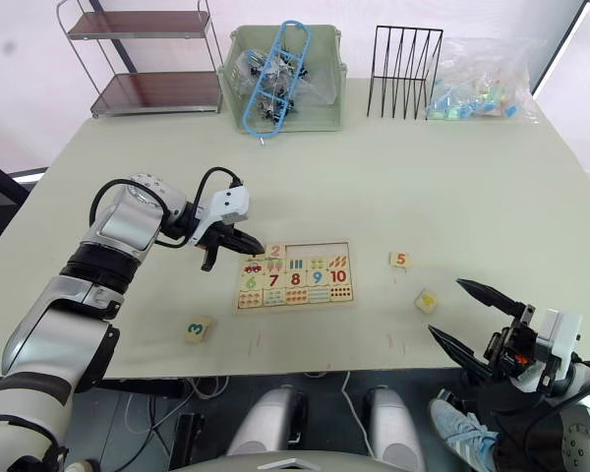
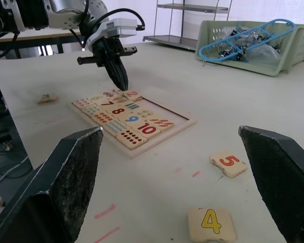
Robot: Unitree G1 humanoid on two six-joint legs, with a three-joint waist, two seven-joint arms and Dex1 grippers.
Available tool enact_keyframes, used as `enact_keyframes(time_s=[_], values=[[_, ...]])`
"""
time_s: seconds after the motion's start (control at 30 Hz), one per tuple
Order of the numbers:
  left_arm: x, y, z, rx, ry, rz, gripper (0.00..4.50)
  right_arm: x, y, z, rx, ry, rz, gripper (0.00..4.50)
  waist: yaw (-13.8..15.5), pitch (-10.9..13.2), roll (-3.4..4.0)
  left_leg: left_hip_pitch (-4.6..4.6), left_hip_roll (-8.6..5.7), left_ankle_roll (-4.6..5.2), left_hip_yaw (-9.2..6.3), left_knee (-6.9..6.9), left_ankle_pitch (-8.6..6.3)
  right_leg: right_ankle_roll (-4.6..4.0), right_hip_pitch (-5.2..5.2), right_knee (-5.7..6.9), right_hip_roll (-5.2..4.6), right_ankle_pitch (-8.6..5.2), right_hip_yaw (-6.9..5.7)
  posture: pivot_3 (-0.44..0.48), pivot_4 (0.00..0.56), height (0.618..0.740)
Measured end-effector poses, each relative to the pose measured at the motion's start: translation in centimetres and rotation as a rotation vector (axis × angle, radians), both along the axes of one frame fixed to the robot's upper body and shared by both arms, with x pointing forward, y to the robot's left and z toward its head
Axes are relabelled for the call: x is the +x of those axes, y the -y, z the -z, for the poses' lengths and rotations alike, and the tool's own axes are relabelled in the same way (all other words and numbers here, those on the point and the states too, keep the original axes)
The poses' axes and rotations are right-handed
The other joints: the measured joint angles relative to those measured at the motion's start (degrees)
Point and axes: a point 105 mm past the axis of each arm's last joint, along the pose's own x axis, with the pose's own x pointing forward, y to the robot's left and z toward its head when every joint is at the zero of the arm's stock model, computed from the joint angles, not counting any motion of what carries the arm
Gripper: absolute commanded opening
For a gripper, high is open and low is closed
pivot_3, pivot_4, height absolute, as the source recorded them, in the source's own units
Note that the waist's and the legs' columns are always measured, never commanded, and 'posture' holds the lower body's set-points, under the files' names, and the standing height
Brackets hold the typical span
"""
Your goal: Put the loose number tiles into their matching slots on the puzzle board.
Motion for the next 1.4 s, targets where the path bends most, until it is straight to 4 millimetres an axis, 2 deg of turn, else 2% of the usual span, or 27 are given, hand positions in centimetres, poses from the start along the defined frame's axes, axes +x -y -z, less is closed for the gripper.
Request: enact_keyframes(time_s=[1.0,1.17,1.33,1.4], values=[[-0.1,0.1,0.1,-0.032,-0.009,0.006,0.05,0.1,0.0,0.0,-0.003,0.003,-0.001,4.5,0.0,0.0,0.0,0.0,0.0,0.0,0.0,0.02,0.0,0.0,0.0,0.01,0.0,0.0,0.0,0.0,0.15,0.74],[-0.7,-0.3,-0.2,-0.133,-0.047,-0.049,0.05,0.0,0.0,0.0,-0.003,0.0,-0.002,4.5,-0.1,0.0,0.0,-0.01,0.03,0.0,-0.02,0.02,0.0,0.0,-0.01,0.02,0.0,0.0,-0.01,0.0,0.15,0.74],[-1.5,-0.7,-3.0,-0.346,-0.03,-0.127,0.05,0.3,-0.1,-0.2,-0.005,0.006,-0.011,4.5,-0.1,0.0,0.01,0.0,0.08,0.0,-0.02,0.02,0.0,0.0,0.0,0.02,-0.01,0.0,0.0,0.0,0.15,0.74],[-1.5,-0.7,-3.1,-0.365,-0.024,-0.134,0.05,0.3,0.0,-0.3,-0.006,0.007,-0.012,4.5,-0.1,0.0,0.01,0.01,0.11,0.0,-0.02,0.02,0.0,0.0,0.0,0.03,-0.02,0.0,0.01,0.0,0.15,0.74]])
